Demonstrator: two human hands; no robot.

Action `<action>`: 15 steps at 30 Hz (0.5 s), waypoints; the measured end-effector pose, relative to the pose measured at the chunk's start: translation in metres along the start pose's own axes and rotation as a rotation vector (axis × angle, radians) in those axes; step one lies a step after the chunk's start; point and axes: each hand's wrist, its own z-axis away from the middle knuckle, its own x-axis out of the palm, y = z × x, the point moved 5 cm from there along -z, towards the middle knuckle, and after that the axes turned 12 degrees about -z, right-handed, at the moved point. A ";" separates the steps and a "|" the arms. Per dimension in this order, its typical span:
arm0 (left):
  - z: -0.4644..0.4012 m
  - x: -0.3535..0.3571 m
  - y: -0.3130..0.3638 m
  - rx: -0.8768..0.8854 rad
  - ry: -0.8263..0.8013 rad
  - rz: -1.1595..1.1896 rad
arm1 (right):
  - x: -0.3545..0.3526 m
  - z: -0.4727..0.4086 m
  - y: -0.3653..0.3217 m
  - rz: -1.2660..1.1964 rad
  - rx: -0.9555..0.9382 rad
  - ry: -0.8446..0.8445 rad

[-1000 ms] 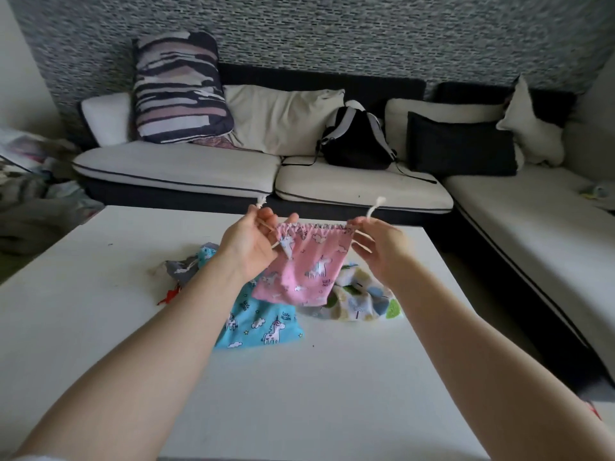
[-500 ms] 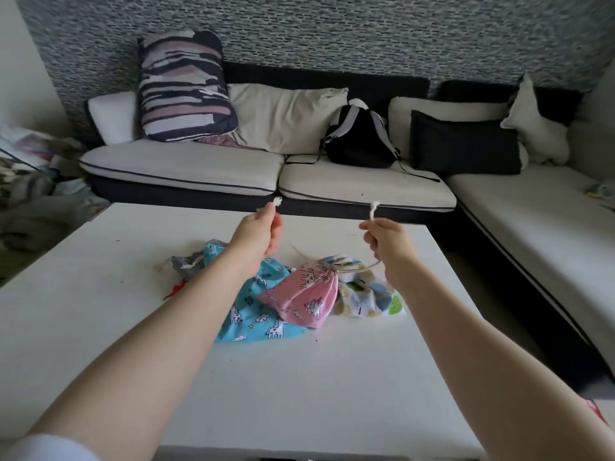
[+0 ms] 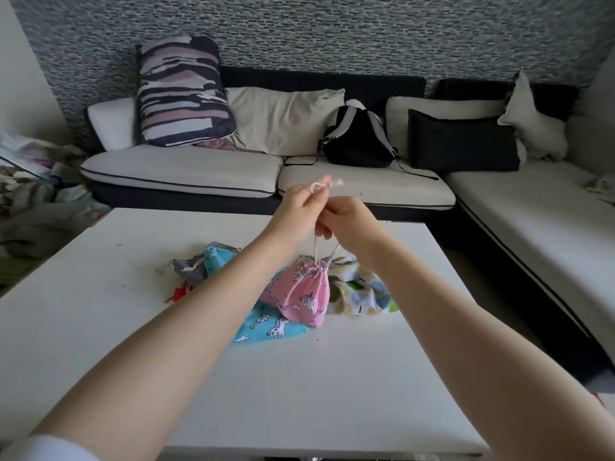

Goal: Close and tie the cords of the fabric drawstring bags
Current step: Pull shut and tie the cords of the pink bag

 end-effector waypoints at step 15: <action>0.006 0.014 -0.057 -0.147 -0.171 -0.024 | -0.028 -0.008 0.032 -0.072 0.020 0.133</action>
